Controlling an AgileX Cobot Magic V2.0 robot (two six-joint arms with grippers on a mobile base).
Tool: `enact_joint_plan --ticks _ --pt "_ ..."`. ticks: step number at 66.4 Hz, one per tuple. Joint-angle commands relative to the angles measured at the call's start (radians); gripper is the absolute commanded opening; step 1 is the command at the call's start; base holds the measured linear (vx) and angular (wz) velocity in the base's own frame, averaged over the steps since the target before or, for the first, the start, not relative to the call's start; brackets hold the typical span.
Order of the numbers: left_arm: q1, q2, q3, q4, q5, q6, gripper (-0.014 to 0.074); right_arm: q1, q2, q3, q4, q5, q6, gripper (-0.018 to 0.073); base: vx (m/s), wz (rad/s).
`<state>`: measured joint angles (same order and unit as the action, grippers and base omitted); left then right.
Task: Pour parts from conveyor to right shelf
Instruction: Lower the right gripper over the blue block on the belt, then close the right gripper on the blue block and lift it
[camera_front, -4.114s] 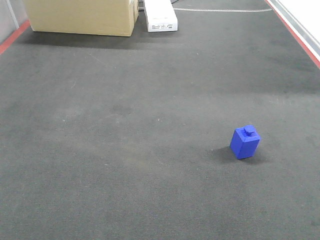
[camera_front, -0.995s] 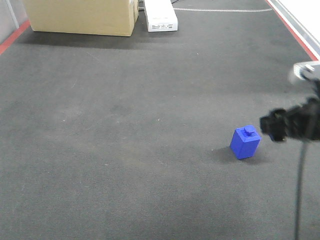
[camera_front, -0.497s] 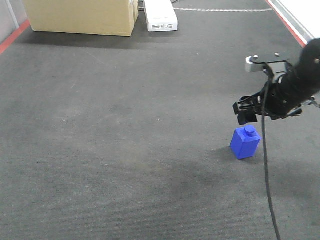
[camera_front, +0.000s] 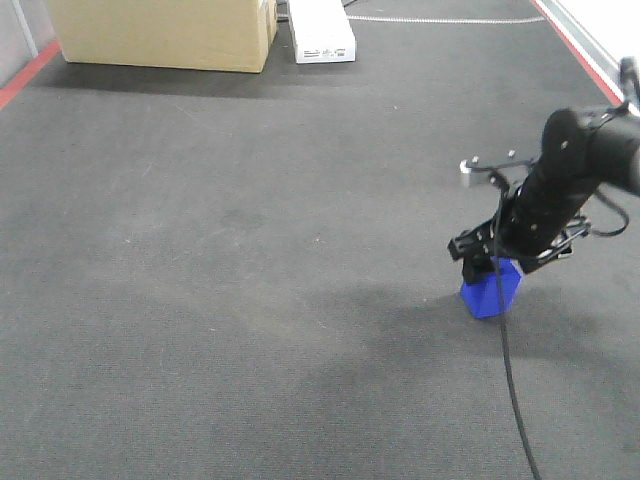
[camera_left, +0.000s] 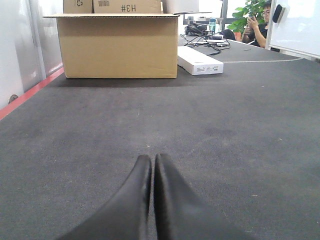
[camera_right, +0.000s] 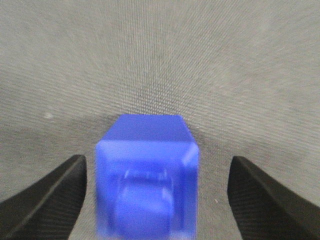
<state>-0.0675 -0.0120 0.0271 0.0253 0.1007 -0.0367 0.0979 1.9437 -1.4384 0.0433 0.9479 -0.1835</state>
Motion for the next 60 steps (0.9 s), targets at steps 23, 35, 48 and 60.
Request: enact_joint_plan --ticks 23,35,48,60 --pt "-0.005 -0.013 -0.019 -0.006 -0.078 -0.008 -0.0006 0.0 -0.074 -0.048 0.03 -0.026 -0.009 0.0043 0.0 0.0" --pt "-0.005 -0.013 -0.019 -0.006 -0.078 -0.008 -0.0006 0.0 -0.168 -0.047 0.029 -0.027 -0.006 -0.0008 0.0 0.0" --pt "-0.005 -0.014 -0.019 -0.006 -0.078 -0.008 -0.0006 0.0 -0.332 0.054 -0.009 -0.106 0.031 -0.0006 0.0 0.0" --pt "-0.005 -0.014 -0.019 -0.006 -0.078 -0.008 -0.0006 0.0 -0.573 0.317 -0.011 -0.267 0.097 -0.0006 0.0 0.0"
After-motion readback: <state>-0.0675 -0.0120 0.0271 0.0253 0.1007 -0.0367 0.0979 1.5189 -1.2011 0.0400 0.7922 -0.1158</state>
